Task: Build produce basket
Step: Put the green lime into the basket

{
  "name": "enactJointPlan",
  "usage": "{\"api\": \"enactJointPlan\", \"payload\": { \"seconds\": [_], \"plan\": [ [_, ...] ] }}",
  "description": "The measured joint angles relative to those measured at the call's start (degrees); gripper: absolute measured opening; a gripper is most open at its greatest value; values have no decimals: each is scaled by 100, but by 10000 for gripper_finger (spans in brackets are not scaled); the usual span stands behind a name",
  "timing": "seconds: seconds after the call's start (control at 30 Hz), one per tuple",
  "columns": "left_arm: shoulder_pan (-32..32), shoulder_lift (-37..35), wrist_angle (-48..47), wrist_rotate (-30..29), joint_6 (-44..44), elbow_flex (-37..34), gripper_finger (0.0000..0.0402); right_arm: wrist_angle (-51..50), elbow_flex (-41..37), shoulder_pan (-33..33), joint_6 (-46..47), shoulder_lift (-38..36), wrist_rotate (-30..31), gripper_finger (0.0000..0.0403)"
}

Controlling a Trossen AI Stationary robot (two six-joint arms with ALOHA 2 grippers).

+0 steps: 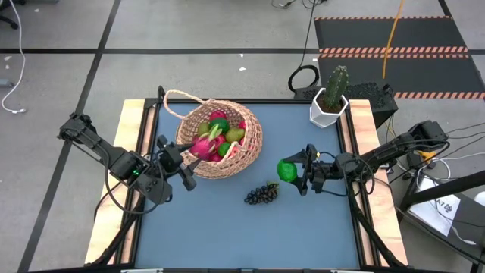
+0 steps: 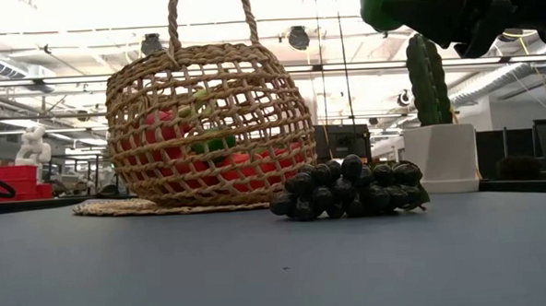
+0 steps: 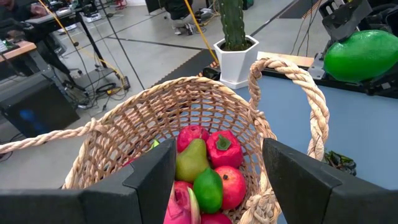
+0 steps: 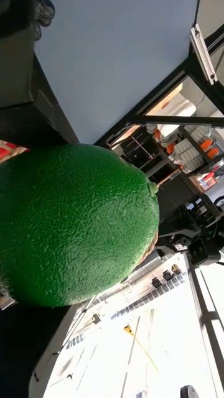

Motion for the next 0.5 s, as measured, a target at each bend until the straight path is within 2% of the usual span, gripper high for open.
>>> {"api": "enactJointPlan", "payload": {
  "seconds": [0.3, 0.5],
  "plan": [
    [0, 0, 2, 0, 0, 0, 239, 0, 0, 0, 30, 0, 0, 334],
    [0, 0, 0, 0, 0, 0, 239, 0, 0, 2, 850, 0, -2, 334]
  ]
}}
